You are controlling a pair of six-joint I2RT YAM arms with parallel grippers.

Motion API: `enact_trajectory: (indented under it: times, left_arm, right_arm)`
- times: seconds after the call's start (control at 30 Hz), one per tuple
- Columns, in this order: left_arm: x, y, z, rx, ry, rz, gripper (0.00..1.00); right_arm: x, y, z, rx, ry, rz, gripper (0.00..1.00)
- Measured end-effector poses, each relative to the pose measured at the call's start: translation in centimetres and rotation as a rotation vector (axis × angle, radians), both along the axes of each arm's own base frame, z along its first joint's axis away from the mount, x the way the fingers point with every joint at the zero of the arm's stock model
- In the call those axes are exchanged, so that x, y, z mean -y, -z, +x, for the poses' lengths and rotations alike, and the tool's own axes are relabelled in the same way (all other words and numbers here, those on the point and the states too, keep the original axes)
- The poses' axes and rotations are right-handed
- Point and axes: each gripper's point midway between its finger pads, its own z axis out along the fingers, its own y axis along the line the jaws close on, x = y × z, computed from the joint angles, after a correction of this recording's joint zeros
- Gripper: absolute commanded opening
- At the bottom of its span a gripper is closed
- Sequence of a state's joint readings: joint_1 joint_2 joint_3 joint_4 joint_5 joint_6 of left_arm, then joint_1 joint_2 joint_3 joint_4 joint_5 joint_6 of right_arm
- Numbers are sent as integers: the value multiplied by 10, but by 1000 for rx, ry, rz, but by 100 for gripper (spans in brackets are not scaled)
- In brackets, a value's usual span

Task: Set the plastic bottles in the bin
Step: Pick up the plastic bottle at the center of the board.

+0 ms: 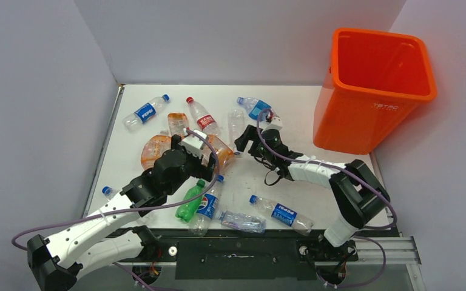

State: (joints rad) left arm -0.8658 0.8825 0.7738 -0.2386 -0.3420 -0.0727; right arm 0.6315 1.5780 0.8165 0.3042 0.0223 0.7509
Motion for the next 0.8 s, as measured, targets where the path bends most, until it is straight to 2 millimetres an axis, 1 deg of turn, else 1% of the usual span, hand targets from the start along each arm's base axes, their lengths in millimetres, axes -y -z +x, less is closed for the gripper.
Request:
enact_trajectory:
  times: [0.1, 0.17, 0.23, 0.33, 0.5, 0.63, 0.8]
  left_arm:
    - [-3, -2, 4, -21, -49, -56, 96]
    - [-4, -1, 6, -34, -81, -84, 96]
    - [-6, -1, 7, -39, -108, -100, 96]
    - [-10, -4, 9, -31, -138, -112, 96]
    - [-22, -5, 7, 20, -166, -133, 96]
    - [-25, -7, 5, 47, -159, -133, 96]
    - [-21, -11, 4, 66, -138, -132, 96]
  right_arm:
    - [3, 18, 13, -24, 40, 11, 90]
    - [2, 30, 21, -46, 53, -3, 90]
    - [-3, 37, 32, -52, 58, -13, 90]
    - [-12, 39, 41, -49, 46, -9, 91]
    - [-28, 39, 55, -43, 16, 5, 97]
    - [-39, 48, 64, -56, -6, 2, 98]
    - [-40, 70, 65, -90, -13, -24, 86]
